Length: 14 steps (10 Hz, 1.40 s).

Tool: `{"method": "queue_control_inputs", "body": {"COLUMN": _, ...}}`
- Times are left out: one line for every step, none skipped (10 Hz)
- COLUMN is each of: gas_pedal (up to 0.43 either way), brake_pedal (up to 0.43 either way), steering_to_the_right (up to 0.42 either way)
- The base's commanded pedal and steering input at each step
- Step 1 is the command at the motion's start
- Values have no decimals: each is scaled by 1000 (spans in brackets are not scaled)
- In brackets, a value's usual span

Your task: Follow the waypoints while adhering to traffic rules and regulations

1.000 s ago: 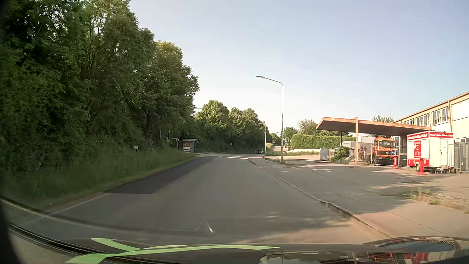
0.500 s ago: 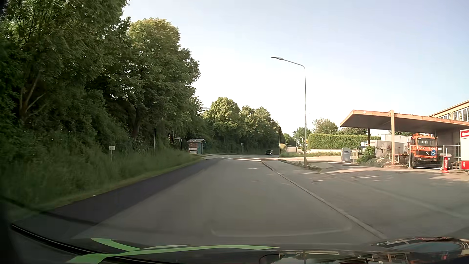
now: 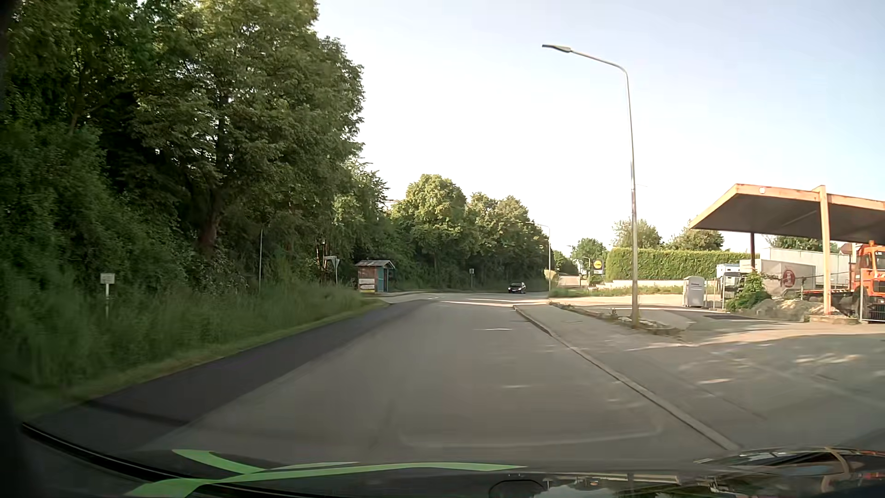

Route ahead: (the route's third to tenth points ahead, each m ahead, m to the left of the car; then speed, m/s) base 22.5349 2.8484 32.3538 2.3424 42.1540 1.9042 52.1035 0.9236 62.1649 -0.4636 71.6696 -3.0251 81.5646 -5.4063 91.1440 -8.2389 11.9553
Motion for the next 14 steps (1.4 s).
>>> {"method": "queue_control_inputs", "body": {"gas_pedal": 59, "brake_pedal": 0, "steering_to_the_right": -11}}
{"method": "queue_control_inputs", "body": {"gas_pedal": 67, "brake_pedal": 0, "steering_to_the_right": -7}}
{"method": "queue_control_inputs", "body": {"gas_pedal": 67, "brake_pedal": 0, "steering_to_the_right": -6}}
{"method": "queue_control_inputs", "body": {"gas_pedal": 79, "brake_pedal": 0, "steering_to_the_right": -6}}
{"method": "queue_control_inputs", "body": {"gas_pedal": 87, "brake_pedal": 0, "steering_to_the_right": -5}}
{"method": "queue_control_inputs", "body": {"gas_pedal": 110, "brake_pedal": 0, "steering_to_the_right": -4}}
{"method": "queue_control_inputs", "body": {"gas_pedal": 118, "brake_pedal": 0, "steering_to_the_right": -3}}
{"method": "queue_control_inputs", "body": {"gas_pedal": 130, "brake_pedal": 0, "steering_to_the_right": -2}}
{"method": "queue_control_inputs", "body": {"gas_pedal": 138, "brake_pedal": 0, "steering_to_the_right": 0}}
{"method": "queue_control_inputs", "body": {"gas_pedal": 138, "brake_pedal": 0, "steering_to_the_right": 2}}
{"method": "queue_control_inputs", "body": {"gas_pedal": 138, "brake_pedal": 0, "steering_to_the_right": 4}}
{"method": "queue_control_inputs", "body": {"gas_pedal": 138, "brake_pedal": 0, "steering_to_the_right": 6}}
{"method": "queue_control_inputs", "body": {"gas_pedal": 130, "brake_pedal": 0, "steering_to_the_right": 10}}
{"method": "queue_control_inputs", "body": {"gas_pedal": 87, "brake_pedal": 0, "steering_to_the_right": 16}}
